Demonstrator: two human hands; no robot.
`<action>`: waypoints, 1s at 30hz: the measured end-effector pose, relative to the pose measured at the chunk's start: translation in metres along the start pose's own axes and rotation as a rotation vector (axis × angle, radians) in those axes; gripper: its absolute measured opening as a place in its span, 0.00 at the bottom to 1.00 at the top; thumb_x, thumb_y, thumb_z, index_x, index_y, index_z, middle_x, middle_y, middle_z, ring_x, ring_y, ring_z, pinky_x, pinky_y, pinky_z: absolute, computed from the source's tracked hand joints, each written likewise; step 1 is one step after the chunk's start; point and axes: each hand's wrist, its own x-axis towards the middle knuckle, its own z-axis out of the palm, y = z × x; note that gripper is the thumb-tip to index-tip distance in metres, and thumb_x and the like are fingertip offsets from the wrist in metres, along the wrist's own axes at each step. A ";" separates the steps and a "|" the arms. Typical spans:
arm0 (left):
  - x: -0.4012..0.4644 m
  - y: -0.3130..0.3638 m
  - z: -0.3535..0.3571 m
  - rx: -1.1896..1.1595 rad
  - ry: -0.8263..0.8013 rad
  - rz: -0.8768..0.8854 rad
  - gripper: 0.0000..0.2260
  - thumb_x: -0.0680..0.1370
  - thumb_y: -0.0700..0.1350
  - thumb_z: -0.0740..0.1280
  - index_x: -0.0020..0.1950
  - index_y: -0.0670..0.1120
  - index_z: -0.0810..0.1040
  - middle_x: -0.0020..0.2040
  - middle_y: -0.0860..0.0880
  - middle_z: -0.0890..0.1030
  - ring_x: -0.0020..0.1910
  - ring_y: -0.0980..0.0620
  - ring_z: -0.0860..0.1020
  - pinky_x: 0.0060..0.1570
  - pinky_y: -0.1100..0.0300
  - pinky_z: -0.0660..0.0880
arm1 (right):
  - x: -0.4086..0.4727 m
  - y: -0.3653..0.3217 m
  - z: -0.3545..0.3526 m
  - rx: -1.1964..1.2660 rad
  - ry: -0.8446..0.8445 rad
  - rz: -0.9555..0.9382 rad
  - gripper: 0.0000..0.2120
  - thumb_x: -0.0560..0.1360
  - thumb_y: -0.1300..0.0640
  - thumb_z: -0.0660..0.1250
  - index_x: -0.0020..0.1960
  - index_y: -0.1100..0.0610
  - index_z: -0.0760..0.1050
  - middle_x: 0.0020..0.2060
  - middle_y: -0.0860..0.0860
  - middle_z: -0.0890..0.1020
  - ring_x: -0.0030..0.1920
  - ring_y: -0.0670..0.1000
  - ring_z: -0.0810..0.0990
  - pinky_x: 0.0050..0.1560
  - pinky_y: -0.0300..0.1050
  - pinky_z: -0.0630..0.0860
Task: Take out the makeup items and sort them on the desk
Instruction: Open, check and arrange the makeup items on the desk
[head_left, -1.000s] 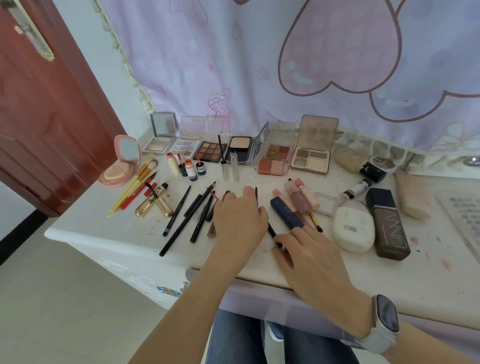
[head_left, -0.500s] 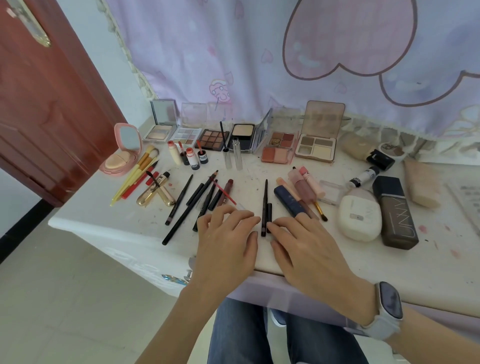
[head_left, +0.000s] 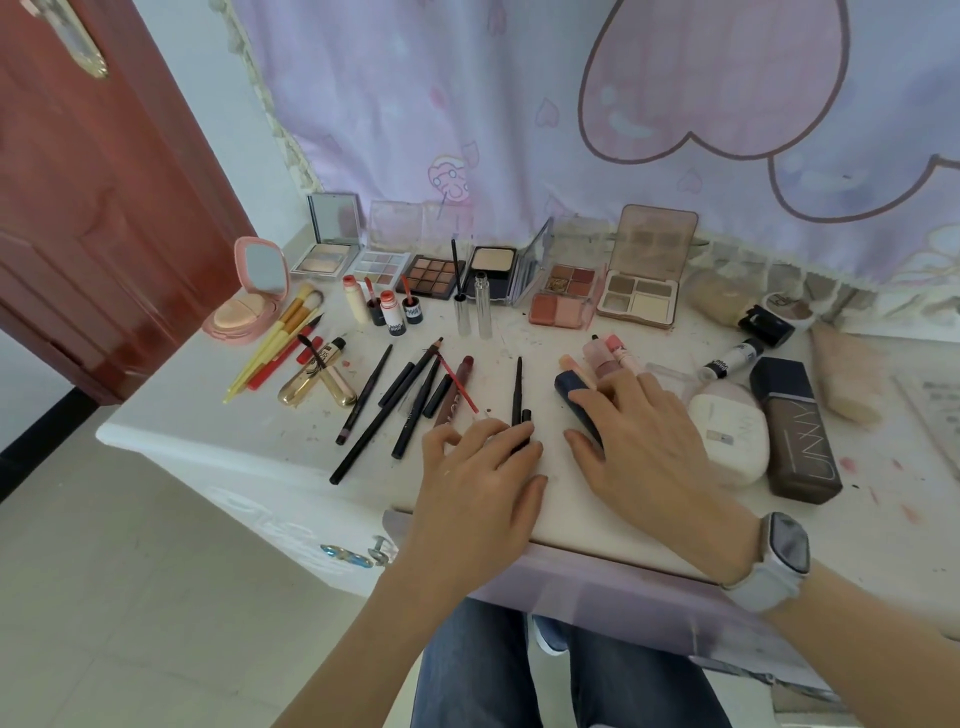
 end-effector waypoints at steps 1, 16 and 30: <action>-0.001 0.000 0.000 0.004 -0.003 0.009 0.13 0.73 0.49 0.59 0.48 0.47 0.82 0.54 0.52 0.82 0.53 0.52 0.79 0.52 0.52 0.62 | 0.000 0.000 0.001 -0.005 -0.004 0.004 0.18 0.64 0.57 0.75 0.53 0.60 0.78 0.43 0.59 0.79 0.42 0.62 0.78 0.38 0.52 0.75; 0.003 -0.004 -0.007 0.133 -0.108 0.095 0.17 0.75 0.52 0.56 0.47 0.46 0.82 0.54 0.51 0.82 0.55 0.53 0.79 0.58 0.50 0.61 | 0.005 -0.002 0.002 -0.082 -0.023 -0.002 0.16 0.65 0.56 0.73 0.52 0.58 0.78 0.42 0.59 0.79 0.42 0.61 0.77 0.37 0.51 0.73; 0.005 -0.008 -0.012 -0.136 0.111 -0.086 0.14 0.75 0.47 0.62 0.57 0.45 0.79 0.57 0.49 0.80 0.57 0.52 0.77 0.60 0.55 0.62 | 0.008 -0.005 -0.005 0.126 -0.114 0.053 0.13 0.70 0.56 0.70 0.53 0.58 0.77 0.43 0.52 0.82 0.46 0.55 0.79 0.48 0.47 0.74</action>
